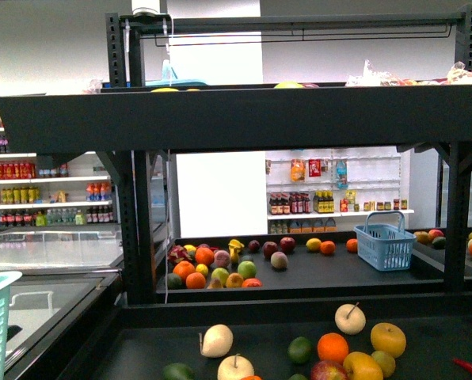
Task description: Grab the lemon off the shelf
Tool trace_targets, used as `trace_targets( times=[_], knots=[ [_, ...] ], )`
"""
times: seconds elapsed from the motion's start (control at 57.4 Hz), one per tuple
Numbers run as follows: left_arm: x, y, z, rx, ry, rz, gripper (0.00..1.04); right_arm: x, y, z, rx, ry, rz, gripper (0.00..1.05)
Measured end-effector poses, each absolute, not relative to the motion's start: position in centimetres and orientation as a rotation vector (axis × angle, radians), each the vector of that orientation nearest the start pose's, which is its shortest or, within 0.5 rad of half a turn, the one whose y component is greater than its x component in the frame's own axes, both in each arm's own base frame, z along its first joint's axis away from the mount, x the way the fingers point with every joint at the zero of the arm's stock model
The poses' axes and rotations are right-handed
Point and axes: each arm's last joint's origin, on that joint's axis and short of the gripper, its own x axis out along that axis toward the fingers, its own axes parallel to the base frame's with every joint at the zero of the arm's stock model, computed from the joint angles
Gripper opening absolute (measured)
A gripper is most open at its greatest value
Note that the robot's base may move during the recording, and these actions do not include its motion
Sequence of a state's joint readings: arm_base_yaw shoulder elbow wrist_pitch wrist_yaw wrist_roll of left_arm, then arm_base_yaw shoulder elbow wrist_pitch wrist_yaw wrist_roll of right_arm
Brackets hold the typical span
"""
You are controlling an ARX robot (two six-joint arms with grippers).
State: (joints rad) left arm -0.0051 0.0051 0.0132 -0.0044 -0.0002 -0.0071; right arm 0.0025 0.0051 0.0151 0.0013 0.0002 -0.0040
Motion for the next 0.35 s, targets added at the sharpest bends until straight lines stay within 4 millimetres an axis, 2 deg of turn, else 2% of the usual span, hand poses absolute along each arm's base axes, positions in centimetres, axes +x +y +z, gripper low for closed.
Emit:
trace_targets(
  times=[0.348],
  knots=[
    [9.72, -0.05, 16.72, -0.007, -0.004, -0.005, 0.97, 9.71, 0.02, 16.84, -0.004, -0.011, 0.002, 0.97]
  ],
)
